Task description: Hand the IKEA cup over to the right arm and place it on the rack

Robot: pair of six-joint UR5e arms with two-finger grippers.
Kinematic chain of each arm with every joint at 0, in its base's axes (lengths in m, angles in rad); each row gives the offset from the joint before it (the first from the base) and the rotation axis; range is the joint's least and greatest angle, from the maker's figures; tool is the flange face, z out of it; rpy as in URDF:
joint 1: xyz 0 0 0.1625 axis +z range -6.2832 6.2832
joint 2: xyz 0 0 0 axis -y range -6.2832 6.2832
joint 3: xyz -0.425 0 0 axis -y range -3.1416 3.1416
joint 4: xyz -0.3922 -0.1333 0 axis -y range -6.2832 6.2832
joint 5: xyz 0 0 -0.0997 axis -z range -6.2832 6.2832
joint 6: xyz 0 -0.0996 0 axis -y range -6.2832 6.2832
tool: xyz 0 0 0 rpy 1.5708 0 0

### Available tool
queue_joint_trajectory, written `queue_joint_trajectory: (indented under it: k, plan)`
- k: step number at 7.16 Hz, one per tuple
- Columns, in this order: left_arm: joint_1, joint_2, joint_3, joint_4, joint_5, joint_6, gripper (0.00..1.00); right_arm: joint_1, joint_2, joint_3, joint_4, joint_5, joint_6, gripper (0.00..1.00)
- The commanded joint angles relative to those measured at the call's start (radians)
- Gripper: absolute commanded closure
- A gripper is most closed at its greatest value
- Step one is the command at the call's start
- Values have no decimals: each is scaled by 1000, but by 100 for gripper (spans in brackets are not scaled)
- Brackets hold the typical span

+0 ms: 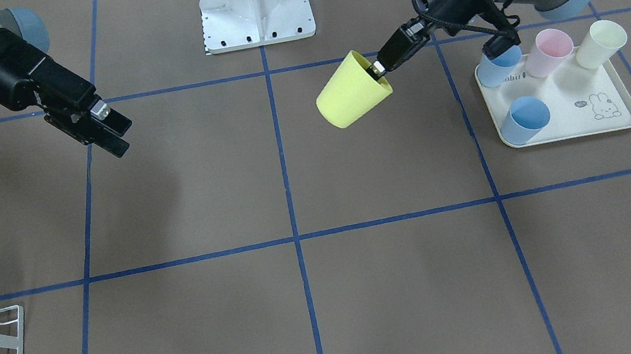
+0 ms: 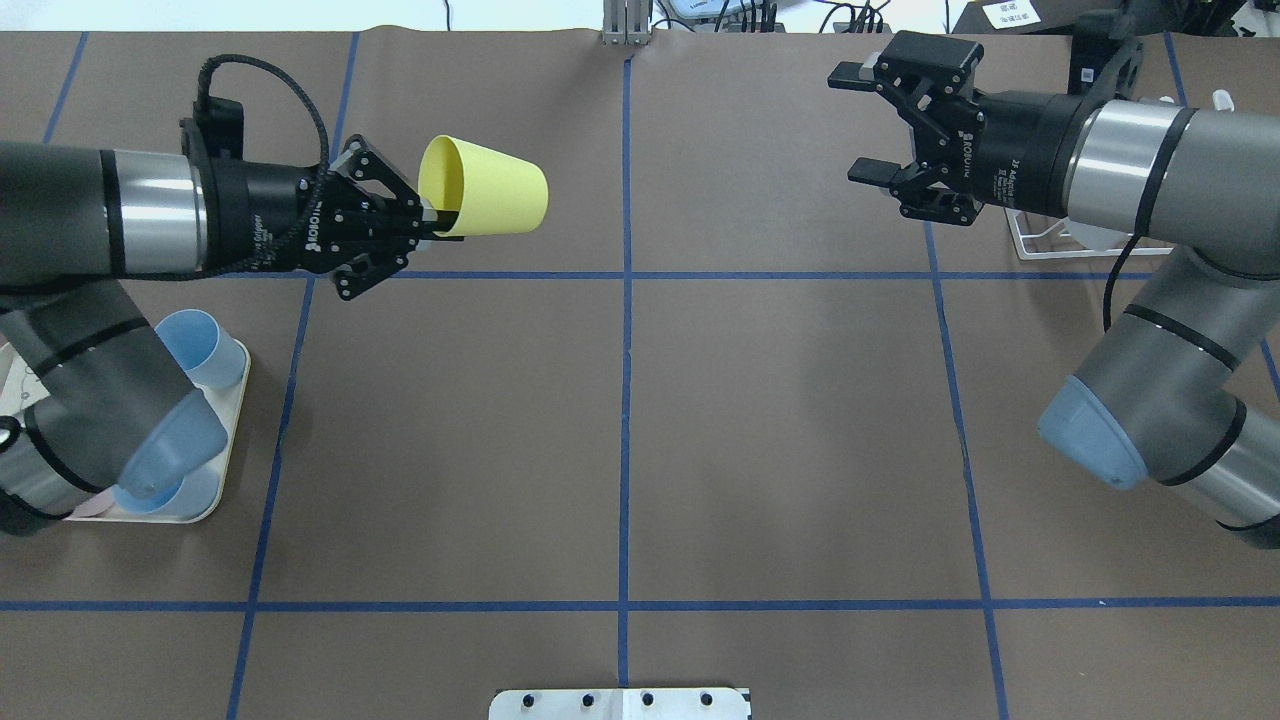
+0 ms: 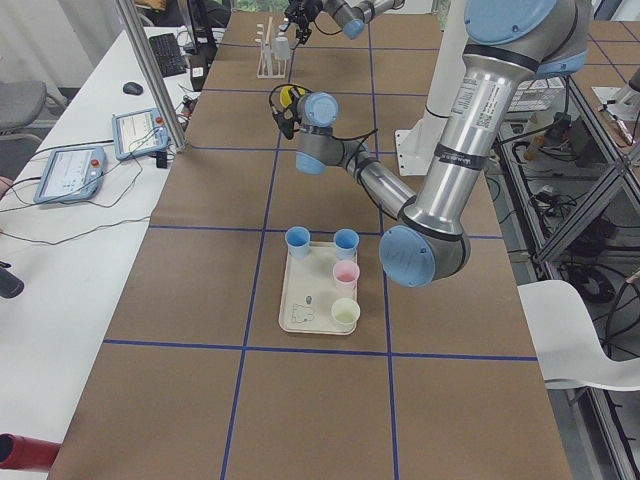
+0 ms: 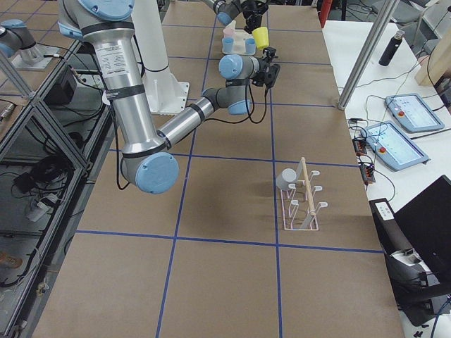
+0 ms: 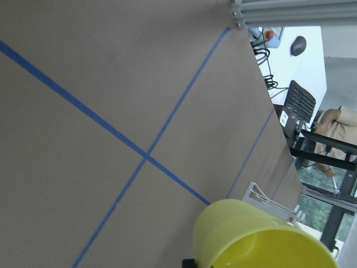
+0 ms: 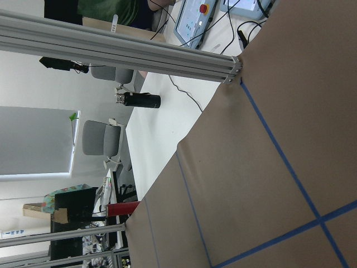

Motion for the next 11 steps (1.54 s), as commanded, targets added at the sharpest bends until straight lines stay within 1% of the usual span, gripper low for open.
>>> queue_joint_trajectory:
  k: [1, 3, 4, 8, 9, 11]
  plan:
    - [138, -44, 1, -142, 171, -69, 100, -20, 27, 1, 56, -3, 180, 1]
    - [201, -48, 12, -250, 269, -107, 100, -46, 64, 4, 56, -22, 313, 1]
    - [229, -54, 13, -258, 305, -108, 100, -75, 67, 21, 56, -37, 328, 1]
    - [246, -125, 33, -256, 354, -161, 100, -117, 65, 26, 56, -36, 330, 1]
    - [255, -165, 65, -256, 362, -160, 100, -121, 67, 36, 56, -37, 333, 1]
    - [258, -198, 84, -243, 363, -160, 100, -124, 67, 40, 56, -39, 333, 1]
